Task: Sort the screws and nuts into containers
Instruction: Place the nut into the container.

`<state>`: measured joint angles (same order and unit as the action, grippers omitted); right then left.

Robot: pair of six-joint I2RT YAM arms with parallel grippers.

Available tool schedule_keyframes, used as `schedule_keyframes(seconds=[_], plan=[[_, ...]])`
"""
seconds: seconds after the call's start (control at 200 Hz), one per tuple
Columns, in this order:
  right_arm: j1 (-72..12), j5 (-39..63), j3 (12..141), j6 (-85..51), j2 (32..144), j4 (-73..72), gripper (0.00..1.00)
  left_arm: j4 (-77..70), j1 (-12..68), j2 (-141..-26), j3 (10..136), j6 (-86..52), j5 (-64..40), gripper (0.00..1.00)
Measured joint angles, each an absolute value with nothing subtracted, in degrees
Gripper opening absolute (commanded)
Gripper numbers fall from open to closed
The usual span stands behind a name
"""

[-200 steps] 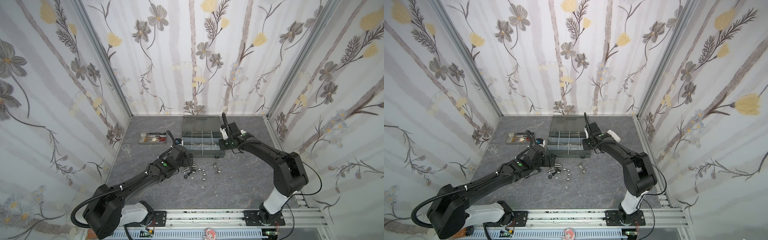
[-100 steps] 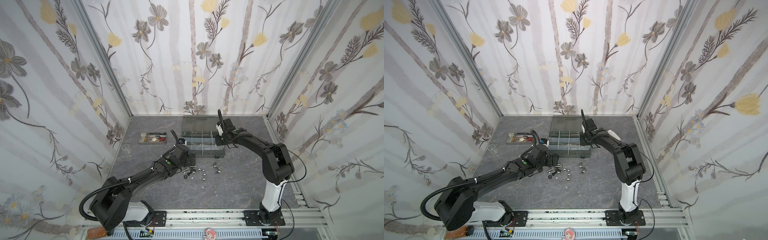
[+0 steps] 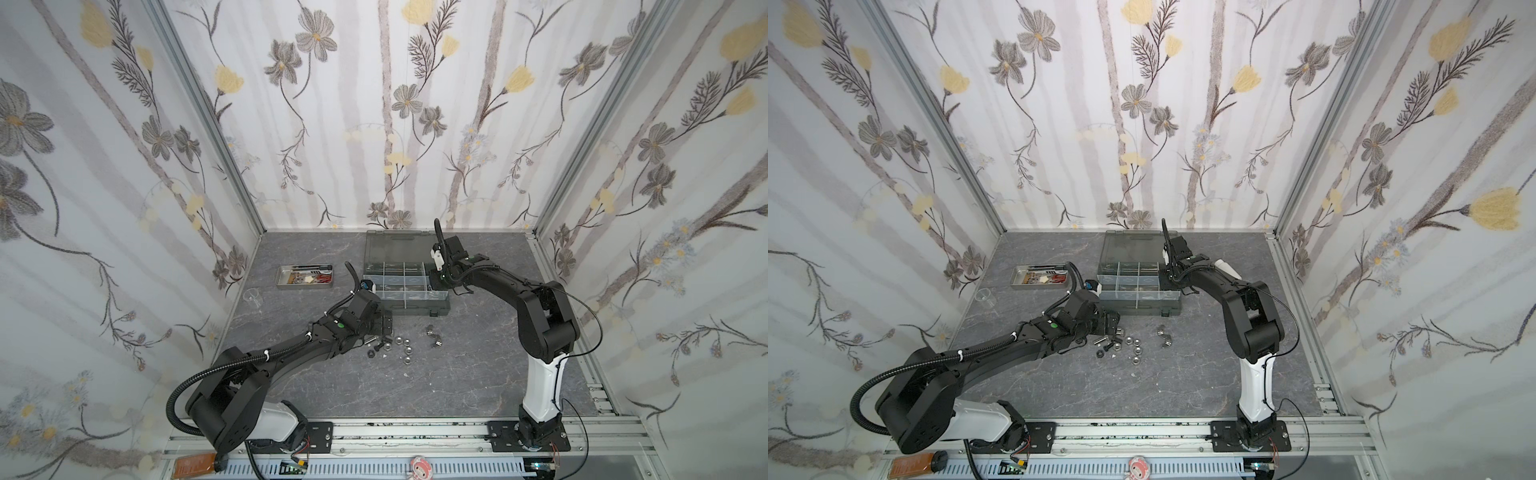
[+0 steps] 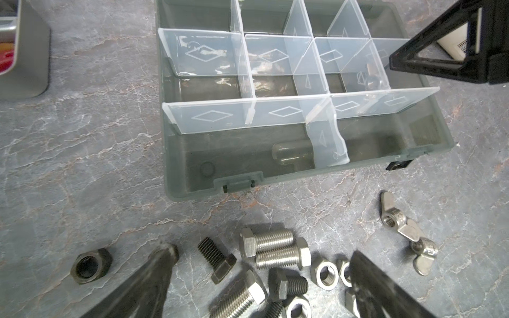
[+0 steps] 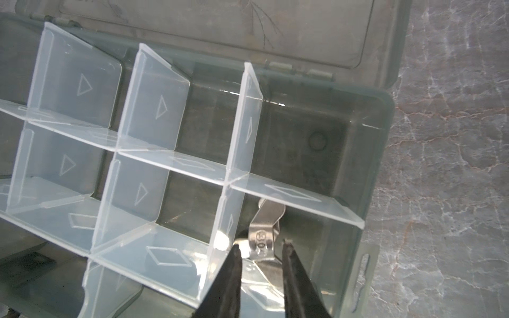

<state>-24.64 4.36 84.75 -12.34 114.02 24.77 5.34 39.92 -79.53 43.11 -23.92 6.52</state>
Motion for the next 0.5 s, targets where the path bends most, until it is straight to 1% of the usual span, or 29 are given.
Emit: schedule_keyframes(seconds=[0.06, 0.215, 0.365, 0.5], plan=[[-24.6, 4.4, 84.8, -12.3, 114.0, 24.8, 0.33, 5.7, 40.1, -79.9, 43.9, -23.5, 6.2, 1.00], [-24.4, 4.4, 84.2, -12.3, 112.7, 24.8, 0.35, 8.1, 41.1, -81.1, 46.7, -22.4, 5.7, 0.99], [-24.1, 4.3, 80.2, -12.4, 107.2, 23.4, 0.38, 11.2, 43.2, -82.5, 50.1, -21.4, 5.9, 0.96], [-23.1, 4.3, 74.4, -13.5, 100.9, 21.1, 0.38, 13.5, 44.9, -84.6, 53.1, -21.4, 6.0, 0.93]])
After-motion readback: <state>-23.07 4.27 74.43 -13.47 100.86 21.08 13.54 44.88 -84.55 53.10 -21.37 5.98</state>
